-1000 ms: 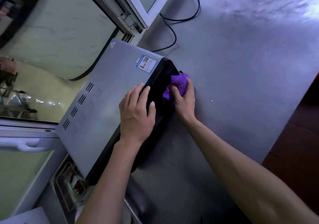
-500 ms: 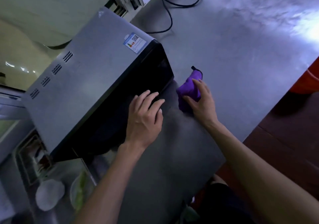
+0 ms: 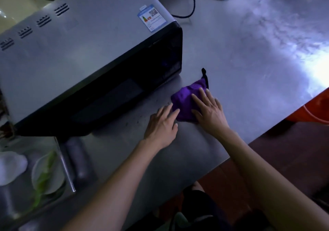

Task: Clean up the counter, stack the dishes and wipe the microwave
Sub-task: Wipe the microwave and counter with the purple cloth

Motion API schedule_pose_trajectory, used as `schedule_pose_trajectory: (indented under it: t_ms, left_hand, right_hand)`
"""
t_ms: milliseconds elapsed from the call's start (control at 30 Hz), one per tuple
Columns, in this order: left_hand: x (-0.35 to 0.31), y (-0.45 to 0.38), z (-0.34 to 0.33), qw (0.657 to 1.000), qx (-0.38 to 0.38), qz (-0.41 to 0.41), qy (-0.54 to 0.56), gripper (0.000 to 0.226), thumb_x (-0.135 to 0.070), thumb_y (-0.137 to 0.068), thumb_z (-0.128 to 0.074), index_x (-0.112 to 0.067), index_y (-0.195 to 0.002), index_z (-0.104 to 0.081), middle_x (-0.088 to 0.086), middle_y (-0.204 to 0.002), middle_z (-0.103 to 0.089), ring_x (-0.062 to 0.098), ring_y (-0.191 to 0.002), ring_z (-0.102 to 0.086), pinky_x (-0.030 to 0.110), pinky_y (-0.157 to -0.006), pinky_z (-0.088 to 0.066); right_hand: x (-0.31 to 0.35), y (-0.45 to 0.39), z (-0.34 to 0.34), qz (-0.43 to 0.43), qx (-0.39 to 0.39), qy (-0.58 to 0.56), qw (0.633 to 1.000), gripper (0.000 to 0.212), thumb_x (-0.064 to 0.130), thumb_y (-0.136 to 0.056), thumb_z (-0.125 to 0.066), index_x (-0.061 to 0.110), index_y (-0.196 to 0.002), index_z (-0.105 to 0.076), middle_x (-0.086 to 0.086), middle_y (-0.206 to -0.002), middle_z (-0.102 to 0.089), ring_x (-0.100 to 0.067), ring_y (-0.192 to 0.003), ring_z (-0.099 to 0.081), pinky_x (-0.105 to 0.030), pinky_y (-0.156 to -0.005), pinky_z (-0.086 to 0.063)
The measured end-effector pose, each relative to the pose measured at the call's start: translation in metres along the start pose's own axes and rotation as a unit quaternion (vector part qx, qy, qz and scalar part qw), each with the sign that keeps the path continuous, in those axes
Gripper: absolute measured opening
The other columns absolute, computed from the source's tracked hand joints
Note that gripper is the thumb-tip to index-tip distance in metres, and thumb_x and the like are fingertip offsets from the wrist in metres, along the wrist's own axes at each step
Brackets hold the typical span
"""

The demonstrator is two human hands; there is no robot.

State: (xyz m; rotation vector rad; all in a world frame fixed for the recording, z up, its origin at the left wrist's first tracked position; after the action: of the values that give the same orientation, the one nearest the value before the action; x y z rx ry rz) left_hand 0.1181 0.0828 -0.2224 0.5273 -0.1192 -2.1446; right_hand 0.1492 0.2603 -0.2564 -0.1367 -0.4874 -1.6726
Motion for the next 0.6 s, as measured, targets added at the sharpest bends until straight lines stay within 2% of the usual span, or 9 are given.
schedule_pose_trajectory:
  t_ms: [133, 300, 400, 600]
  left_hand:
    - [-0.011, -0.025, -0.014, 1.000, 0.028, -0.009, -0.003, 0.062, -0.033, -0.098, -0.049, -0.021, -0.155, -0.027, 0.007, -0.166, -0.007, 0.026, -0.152, -0.009, 0.049, -0.117, -0.027]
    - [-0.004, -0.047, -0.029, 0.996, 0.076, 0.031, -0.037, 0.071, -0.036, -0.099, -0.047, -0.020, -0.158, -0.010, 0.004, -0.166, 0.013, 0.025, -0.153, 0.009, 0.057, -0.120, -0.017]
    - [0.008, -0.058, -0.025, 0.996, 0.065, 0.045, -0.034, 0.073, -0.033, -0.098, -0.048, -0.021, -0.158, -0.007, 0.003, -0.166, 0.016, 0.024, -0.153, 0.011, 0.056, -0.120, -0.014]
    - [0.028, -0.063, -0.018, 0.995, 0.056, 0.078, -0.035, 0.075, -0.034, -0.098, -0.049, -0.021, -0.159, -0.007, 0.004, -0.166, 0.015, 0.023, -0.153, 0.009, 0.052, -0.118, -0.019]
  right_hand:
    - [-0.010, -0.009, -0.006, 0.009, 0.037, 0.051, 0.998, 0.065, 0.053, -0.103, -0.030, 0.033, -0.159, -0.005, -0.003, -0.167, 0.009, -0.023, -0.153, 0.013, -0.051, -0.124, -0.004]
    - [-0.010, -0.036, -0.008, 0.027, 0.053, 0.090, 0.994, 0.067, 0.058, -0.102, -0.024, 0.031, -0.159, -0.002, -0.007, -0.167, 0.010, -0.024, -0.153, 0.011, -0.052, -0.123, -0.005]
    - [-0.005, -0.058, -0.004, 0.046, 0.062, 0.103, 0.992, 0.068, 0.060, -0.101, -0.023, 0.031, -0.159, -0.001, -0.007, -0.166, 0.011, -0.024, -0.153, 0.011, -0.057, -0.122, 0.000]
    - [0.012, -0.087, -0.001, 0.084, 0.077, 0.113, 0.987, 0.067, 0.058, -0.102, -0.025, 0.033, -0.159, -0.002, -0.007, -0.167, 0.009, -0.025, -0.154, 0.008, -0.063, -0.119, 0.003]
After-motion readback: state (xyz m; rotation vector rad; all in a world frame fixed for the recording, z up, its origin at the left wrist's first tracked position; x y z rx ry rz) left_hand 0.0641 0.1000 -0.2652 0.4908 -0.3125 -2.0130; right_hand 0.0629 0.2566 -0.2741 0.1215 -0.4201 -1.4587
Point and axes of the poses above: each hand's wrist, its own y-axis away from the middle knuckle, its own z-axis out of the back of the hand, x = y × z, the point moved 6 cm from there along -y, towards the middle knuckle
